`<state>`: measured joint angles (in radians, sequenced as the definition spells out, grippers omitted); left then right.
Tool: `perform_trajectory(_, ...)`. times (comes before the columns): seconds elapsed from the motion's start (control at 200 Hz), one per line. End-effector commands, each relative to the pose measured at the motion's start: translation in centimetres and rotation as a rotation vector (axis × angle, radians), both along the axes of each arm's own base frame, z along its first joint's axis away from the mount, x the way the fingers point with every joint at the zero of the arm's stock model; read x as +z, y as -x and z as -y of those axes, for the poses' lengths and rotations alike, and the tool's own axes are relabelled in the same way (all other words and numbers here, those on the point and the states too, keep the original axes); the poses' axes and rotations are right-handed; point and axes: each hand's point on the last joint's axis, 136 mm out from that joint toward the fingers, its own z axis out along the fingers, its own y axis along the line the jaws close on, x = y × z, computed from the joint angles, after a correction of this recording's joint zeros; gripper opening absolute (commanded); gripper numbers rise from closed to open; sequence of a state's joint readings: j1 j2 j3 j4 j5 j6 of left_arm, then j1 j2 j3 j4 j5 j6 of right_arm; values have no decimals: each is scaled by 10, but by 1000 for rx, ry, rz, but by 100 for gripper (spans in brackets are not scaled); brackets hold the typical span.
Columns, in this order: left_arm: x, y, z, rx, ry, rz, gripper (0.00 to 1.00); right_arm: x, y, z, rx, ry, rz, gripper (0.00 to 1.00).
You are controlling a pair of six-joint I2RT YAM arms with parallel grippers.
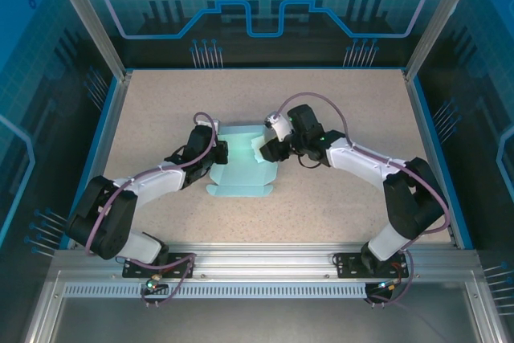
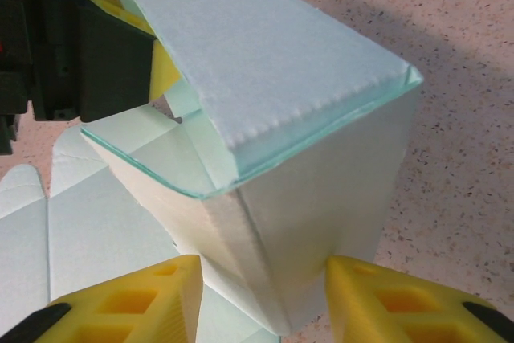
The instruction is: Fold the paper box
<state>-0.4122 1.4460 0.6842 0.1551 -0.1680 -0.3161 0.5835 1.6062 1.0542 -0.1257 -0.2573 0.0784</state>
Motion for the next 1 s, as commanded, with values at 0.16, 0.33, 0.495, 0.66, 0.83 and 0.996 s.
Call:
perform_trajectory(0.16,13,2,11,-42,49,26,12,9,-2,-20,-20,16,106,43)
perform_trajectory(0.33,13,3,12,-44,49,26,12,6,-4,-27,-55,48,134,42)
perform_trajectory(0.495,13,3,12,-45,55,23,12,3,-8,-30,-114,81,157,42)
perform_trajectory(0.66,13,4,13,-49,57,23,12,-2,-15,-29,-198,148,200,42)
perform_trajectory(0.83,14,6,13,-49,61,23,12,-6,-23,-27,-267,192,213,40)
perform_trajectory(0.996,14,7,16,-55,69,23,12,-12,-30,-25,-329,233,220,36)
